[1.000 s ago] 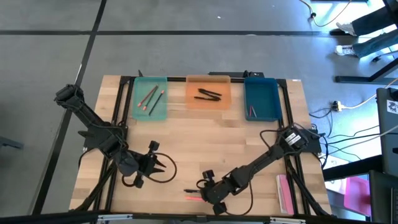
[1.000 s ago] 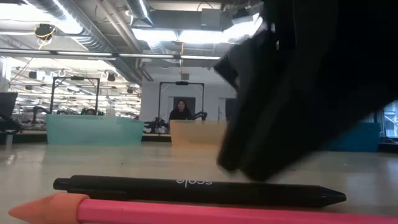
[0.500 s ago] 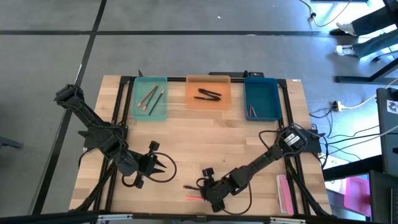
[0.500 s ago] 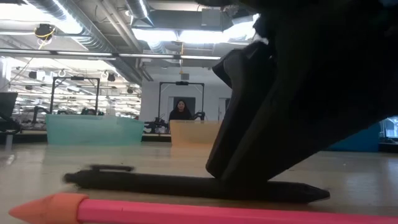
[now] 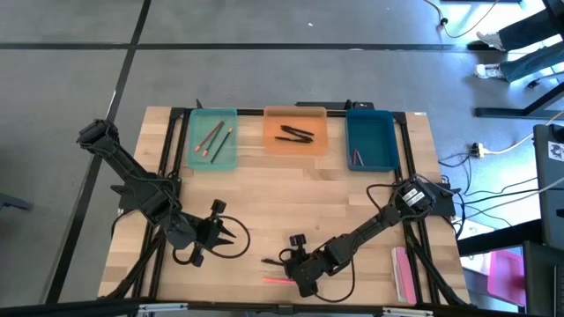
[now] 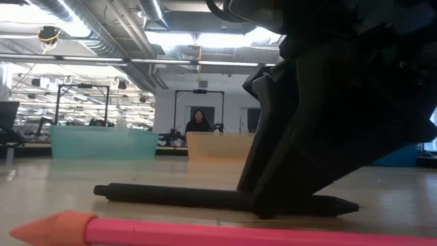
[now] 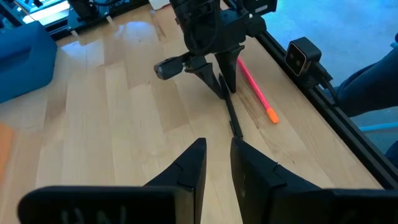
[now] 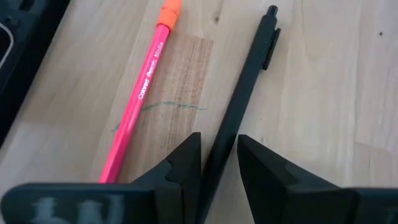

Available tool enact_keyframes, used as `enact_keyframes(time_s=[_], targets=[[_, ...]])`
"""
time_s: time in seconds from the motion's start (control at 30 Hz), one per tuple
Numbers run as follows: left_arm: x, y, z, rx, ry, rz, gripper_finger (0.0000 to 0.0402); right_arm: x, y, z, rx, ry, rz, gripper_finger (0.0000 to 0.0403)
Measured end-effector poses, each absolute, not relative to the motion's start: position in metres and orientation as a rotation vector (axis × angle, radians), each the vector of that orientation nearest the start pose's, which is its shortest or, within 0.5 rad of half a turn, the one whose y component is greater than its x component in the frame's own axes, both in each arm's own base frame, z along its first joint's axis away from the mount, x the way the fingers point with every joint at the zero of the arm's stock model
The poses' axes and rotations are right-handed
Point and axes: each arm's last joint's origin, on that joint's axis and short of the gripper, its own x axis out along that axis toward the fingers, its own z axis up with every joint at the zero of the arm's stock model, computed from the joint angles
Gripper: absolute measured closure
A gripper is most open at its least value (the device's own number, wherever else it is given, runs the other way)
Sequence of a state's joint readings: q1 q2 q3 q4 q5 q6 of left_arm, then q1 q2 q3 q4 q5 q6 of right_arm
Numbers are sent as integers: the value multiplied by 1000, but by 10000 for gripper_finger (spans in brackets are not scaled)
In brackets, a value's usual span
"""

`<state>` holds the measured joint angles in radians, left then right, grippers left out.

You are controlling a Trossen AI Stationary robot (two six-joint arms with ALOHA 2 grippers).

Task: Sort crayons/erasers/pens/pencils in bins
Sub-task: Put the black pen into the orange bin

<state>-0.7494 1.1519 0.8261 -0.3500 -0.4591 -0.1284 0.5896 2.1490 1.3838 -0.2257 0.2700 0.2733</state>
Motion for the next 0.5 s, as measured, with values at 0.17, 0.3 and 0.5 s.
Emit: enact_keyframes(time_s=[0.17,0.3,0.5], targets=[[182,-152,264,261,573,-242,337,366,234,118,-146,937,149,309],[182,-152,264,261,573,-242,337,366,232,117,-131,955,129,335],[182,-152,264,261,573,-242,337,366,230,117,-122,961,107,360]])
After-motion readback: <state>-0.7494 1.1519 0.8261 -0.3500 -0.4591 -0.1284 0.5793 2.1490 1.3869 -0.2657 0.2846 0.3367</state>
